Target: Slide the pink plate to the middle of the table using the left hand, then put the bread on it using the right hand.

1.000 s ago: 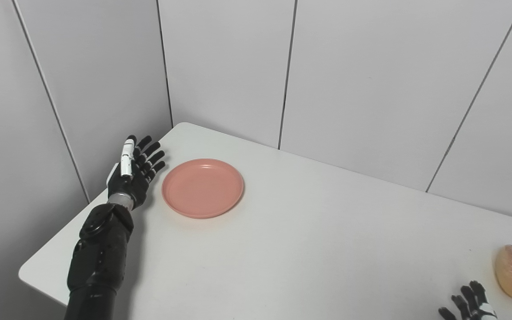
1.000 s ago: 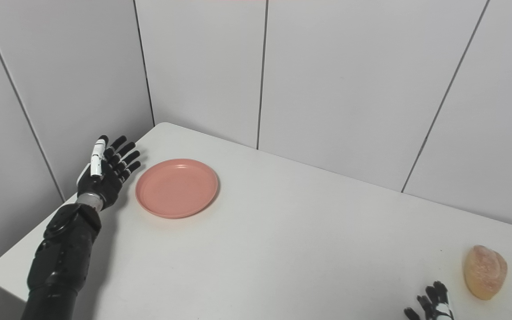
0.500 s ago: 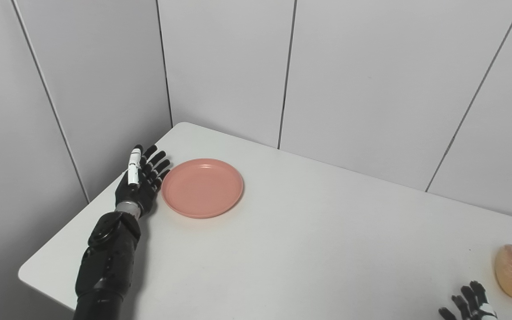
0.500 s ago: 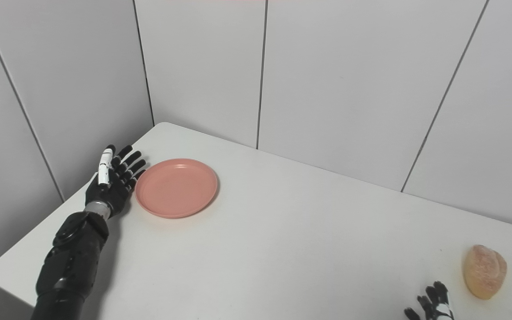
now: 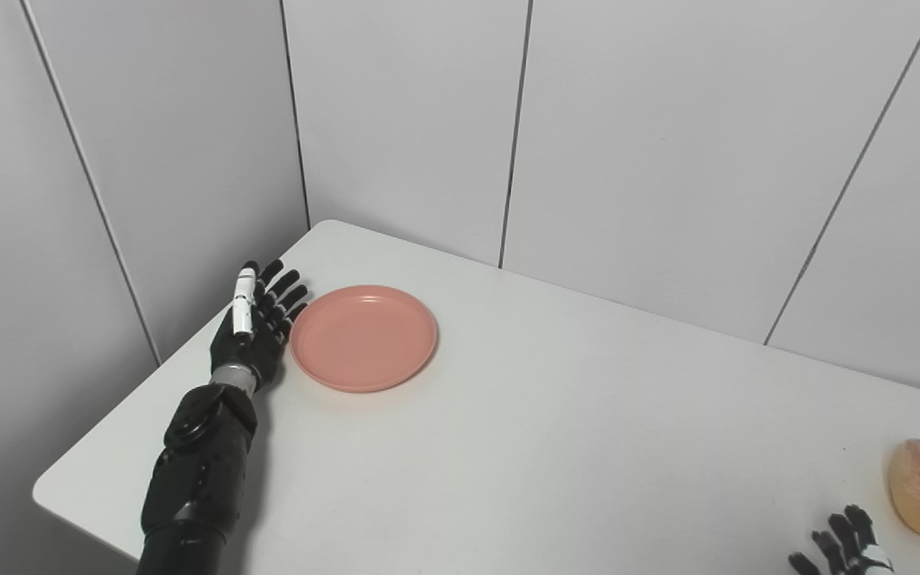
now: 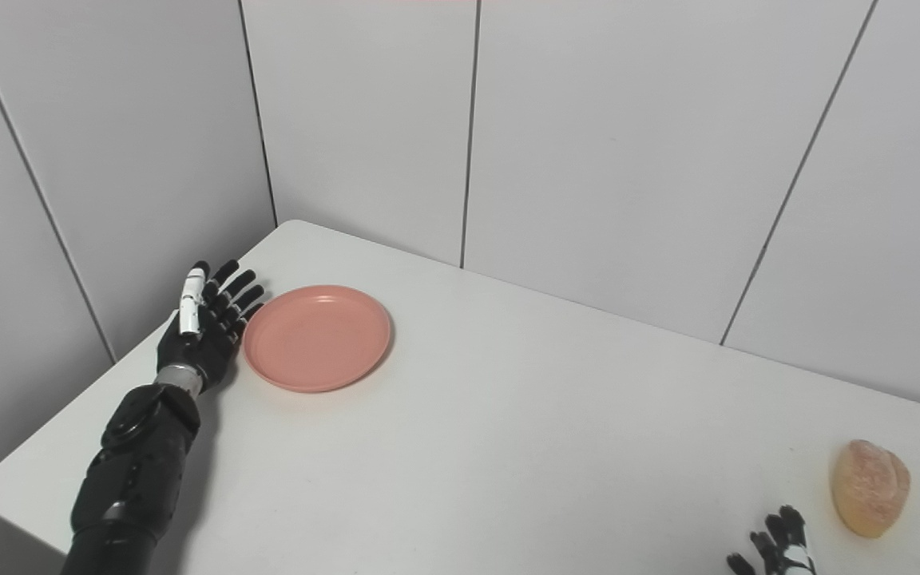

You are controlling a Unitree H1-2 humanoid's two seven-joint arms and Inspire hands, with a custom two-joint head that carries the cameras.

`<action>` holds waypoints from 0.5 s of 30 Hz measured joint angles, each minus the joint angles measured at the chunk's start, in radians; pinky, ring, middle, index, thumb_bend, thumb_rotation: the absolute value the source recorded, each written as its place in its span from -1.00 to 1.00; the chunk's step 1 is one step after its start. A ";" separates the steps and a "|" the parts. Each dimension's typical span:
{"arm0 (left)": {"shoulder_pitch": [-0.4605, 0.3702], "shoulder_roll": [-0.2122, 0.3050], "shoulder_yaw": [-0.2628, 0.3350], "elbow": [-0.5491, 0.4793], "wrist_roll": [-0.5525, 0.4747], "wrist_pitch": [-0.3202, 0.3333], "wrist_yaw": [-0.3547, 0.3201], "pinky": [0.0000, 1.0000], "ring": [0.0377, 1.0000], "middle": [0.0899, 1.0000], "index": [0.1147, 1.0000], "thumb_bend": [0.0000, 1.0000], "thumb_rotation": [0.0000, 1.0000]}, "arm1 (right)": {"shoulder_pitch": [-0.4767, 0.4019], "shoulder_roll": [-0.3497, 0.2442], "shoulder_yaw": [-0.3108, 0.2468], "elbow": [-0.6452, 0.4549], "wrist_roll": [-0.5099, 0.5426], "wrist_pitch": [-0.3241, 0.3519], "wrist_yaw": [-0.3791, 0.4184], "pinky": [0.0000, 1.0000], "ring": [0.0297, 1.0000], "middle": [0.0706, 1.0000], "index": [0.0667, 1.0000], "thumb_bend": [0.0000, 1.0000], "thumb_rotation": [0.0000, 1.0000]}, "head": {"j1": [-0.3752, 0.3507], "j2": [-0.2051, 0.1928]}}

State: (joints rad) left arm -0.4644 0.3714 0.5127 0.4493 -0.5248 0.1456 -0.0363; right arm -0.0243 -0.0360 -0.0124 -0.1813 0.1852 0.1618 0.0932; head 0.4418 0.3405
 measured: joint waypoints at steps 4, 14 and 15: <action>-0.002 -0.004 -0.010 0.014 -0.001 -0.006 -0.013 0.83 0.79 0.76 0.74 -0.38 1.00 | 0.000 0.000 0.000 0.001 0.003 0.000 0.002 1.00 1.00 1.00 1.00 -0.64 1.00 | -0.005 0.000; -0.042 -0.017 -0.059 0.078 0.004 -0.045 -0.033 0.76 0.74 0.71 0.67 -0.39 1.00 | -0.001 0.001 0.001 0.001 -0.003 0.000 -0.001 1.00 1.00 1.00 1.00 -0.59 1.00 | -0.015 0.006; -0.045 -0.021 -0.059 0.082 0.001 -0.047 -0.039 0.76 0.75 0.73 0.68 -0.38 1.00 | -0.001 0.002 0.001 0.001 -0.006 0.000 -0.001 1.00 1.00 1.00 1.00 -0.59 1.00 | -0.017 0.006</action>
State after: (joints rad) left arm -0.5098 0.3501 0.4533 0.5314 -0.5235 0.0982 -0.0751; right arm -0.0249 -0.0340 -0.0116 -0.1802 0.1796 0.1618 0.0918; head 0.4249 0.3467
